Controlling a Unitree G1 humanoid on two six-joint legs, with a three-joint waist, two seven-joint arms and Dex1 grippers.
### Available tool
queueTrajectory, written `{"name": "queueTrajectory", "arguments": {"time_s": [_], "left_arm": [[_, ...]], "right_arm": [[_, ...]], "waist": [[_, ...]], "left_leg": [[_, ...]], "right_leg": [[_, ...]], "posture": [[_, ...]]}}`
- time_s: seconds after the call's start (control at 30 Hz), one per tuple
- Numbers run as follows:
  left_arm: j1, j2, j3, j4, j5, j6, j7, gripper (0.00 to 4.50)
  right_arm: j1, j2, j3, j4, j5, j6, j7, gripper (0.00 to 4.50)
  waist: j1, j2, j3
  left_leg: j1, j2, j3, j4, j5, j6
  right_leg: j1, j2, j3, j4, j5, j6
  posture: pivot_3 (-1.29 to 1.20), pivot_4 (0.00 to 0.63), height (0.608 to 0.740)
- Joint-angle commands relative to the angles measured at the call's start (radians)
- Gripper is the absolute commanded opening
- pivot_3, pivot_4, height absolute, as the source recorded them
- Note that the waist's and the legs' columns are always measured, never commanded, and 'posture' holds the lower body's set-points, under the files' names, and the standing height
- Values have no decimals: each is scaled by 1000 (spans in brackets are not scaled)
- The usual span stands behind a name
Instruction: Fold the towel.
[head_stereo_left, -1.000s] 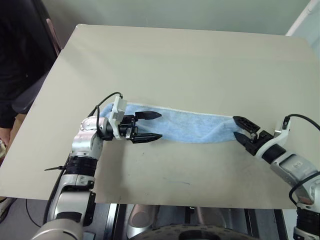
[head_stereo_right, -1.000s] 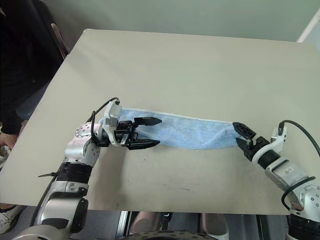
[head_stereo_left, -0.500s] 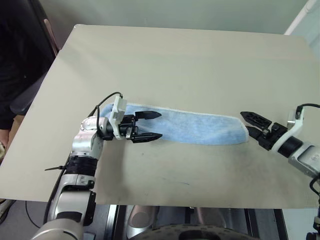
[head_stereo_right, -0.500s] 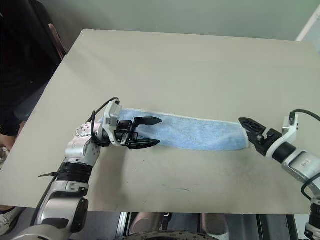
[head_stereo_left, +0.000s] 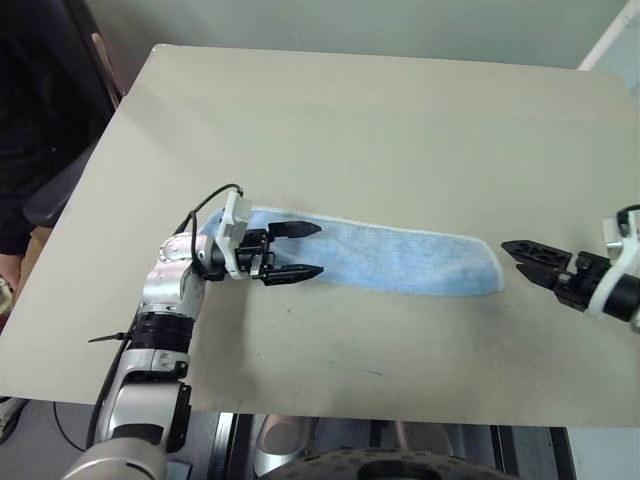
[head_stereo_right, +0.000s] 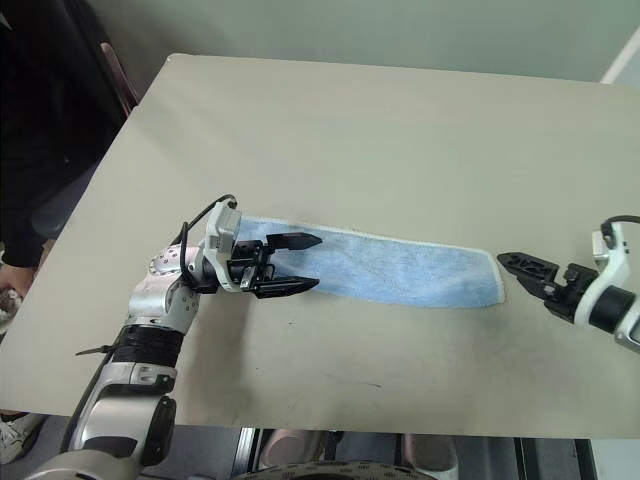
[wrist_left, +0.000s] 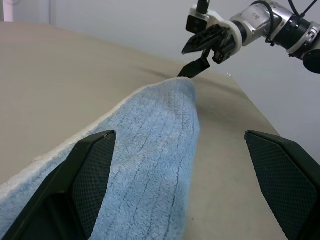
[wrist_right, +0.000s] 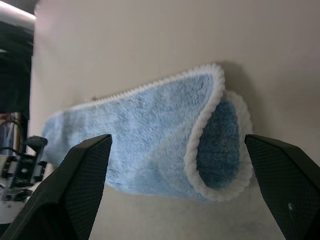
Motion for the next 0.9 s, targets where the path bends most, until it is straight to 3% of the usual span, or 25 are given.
{"name": "queueTrajectory", "arguments": {"time_s": [0.03,0.27,0.47,0.9], "left_arm": [[-1,3,12,-24,-15,-1,-1,4460],[-16,0,6,-6,-12,-3,-13,4460],[-25,-7,0,7,-7,-7,-17,4460],[-43,-20,-4,27,0,-18,-20,4460]], "right_arm": [[88,49,-86,-114,13,-21,91,4500],[269,177,-77,-287,13,-136,168,4500],[360,288,-8,-353,13,-257,68,4500],[238,425,141,-317,13,-376,-142,4500]], "waist": [[1,0,0],[-2,0,0],[-3,-1,0],[-6,0,0]], "left_leg": [[0,0,0,0,-1,0],[0,0,1,1,-4,1],[1,1,1,3,-4,1],[2,0,1,5,-1,4]], "right_leg": [[0,0,0,0,-1,-1],[0,0,0,0,-4,0],[1,1,0,1,-3,-1],[2,0,1,1,1,4]], "posture": [[0,150,740],[0,150,740],[0,150,740],[0,150,740]]}}
